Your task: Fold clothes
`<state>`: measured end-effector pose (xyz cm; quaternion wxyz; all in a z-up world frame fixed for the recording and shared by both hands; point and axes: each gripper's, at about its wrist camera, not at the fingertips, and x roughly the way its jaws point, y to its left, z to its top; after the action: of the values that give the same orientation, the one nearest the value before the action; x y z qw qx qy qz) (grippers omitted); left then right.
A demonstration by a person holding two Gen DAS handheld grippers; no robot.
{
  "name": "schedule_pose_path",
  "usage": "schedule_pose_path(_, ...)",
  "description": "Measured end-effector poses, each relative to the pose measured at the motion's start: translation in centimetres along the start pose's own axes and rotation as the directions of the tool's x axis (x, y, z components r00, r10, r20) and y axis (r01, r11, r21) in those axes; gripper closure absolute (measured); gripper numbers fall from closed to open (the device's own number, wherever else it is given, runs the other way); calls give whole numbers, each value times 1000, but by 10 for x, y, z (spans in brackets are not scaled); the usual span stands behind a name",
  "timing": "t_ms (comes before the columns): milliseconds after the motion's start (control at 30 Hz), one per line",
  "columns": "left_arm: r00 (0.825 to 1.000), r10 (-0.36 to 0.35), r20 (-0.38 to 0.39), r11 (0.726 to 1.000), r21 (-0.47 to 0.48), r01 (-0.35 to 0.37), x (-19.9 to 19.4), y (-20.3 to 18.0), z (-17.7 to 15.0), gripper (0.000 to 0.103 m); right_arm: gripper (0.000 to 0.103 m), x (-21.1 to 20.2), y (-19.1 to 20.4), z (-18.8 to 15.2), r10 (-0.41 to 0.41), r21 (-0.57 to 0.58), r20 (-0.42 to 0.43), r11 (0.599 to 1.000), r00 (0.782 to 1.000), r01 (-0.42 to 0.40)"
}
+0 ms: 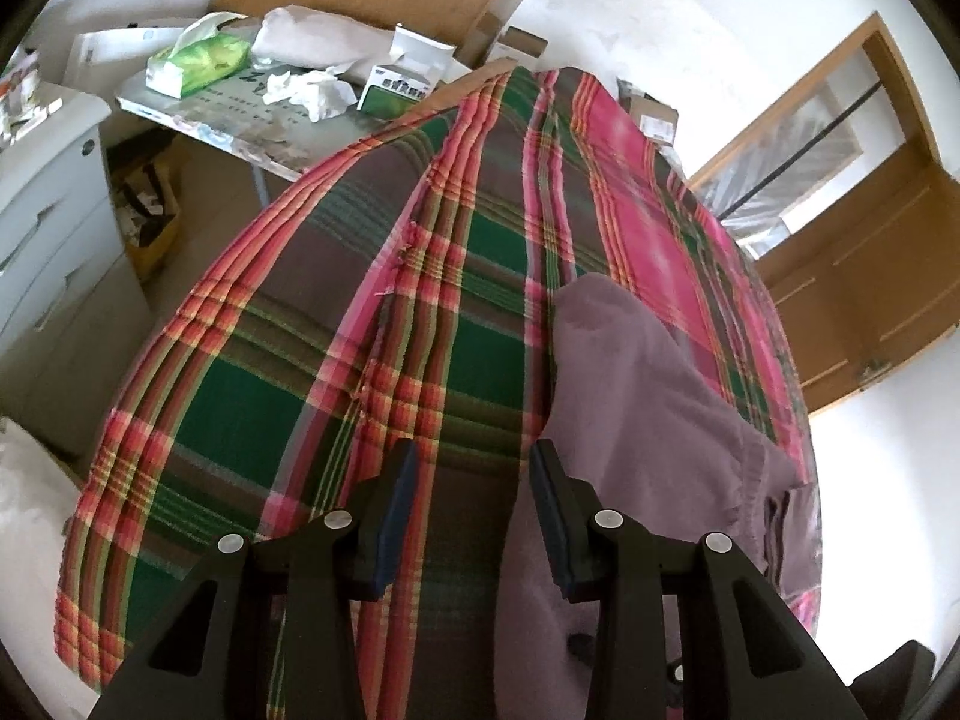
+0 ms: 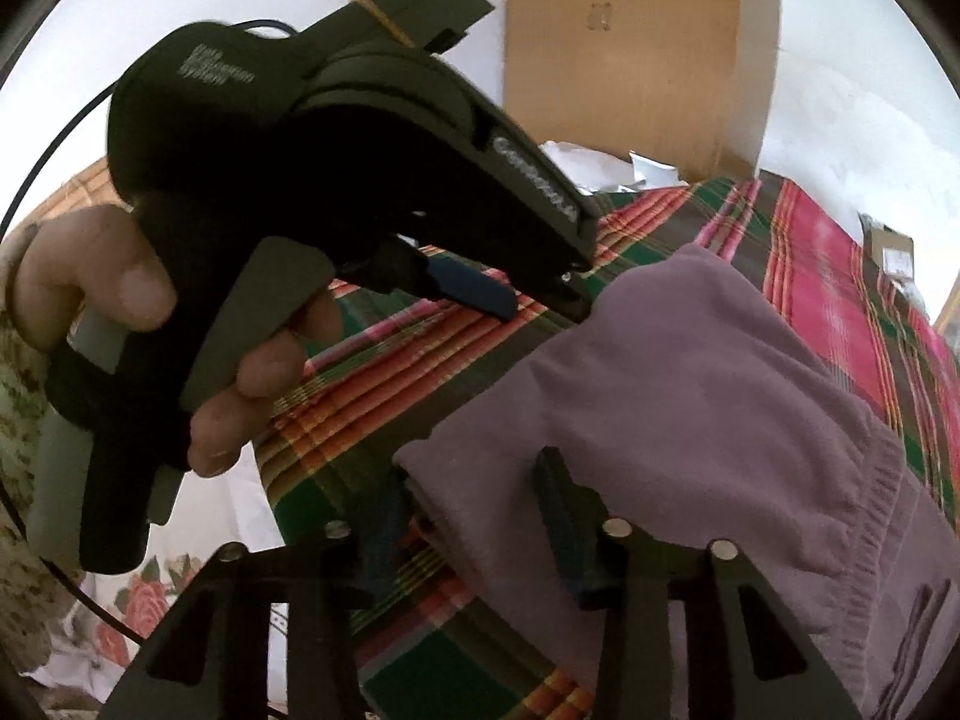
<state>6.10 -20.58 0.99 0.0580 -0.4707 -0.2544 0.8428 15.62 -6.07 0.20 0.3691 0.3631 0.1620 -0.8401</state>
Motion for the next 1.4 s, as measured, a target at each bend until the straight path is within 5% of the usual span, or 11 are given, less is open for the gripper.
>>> schedule_pose_path(100,1000,-16,-14,1000,5,16,2,-2,3,63,85,-1,-2,0,13,21,0,1000,1000,-13)
schedule_pose_path(267,995,-95,11,995,-28,95,-1,-5,8,63,91,0,-1,1,15,15,10,1000,1000,-15)
schedule_pose_path(400,988,-150,24,988,-26,150,-3,-11,13,63,92,-5,-2,-1,20,15,30,1000,999,-21)
schedule_pose_path(767,989,-119,-93,993,7,120,30,-33,29,63,92,-17,-7,-3,47,29,80,998,996,-50)
schedule_pose_path(1100,983,-156,-100,988,-22,155,35,-45,39,64,92,-49,-14,-14,51,49,165,997,985,-60)
schedule_pose_path(1200,984,-154,-94,988,8,155,32,-54,38,74,92,-55,-17,-14,46,53,181,997,982,-56)
schedule_pose_path(1400,980,-185,-70,983,-1,186,21,-62,41,74,92,-75,-19,-20,32,64,220,997,975,-47)
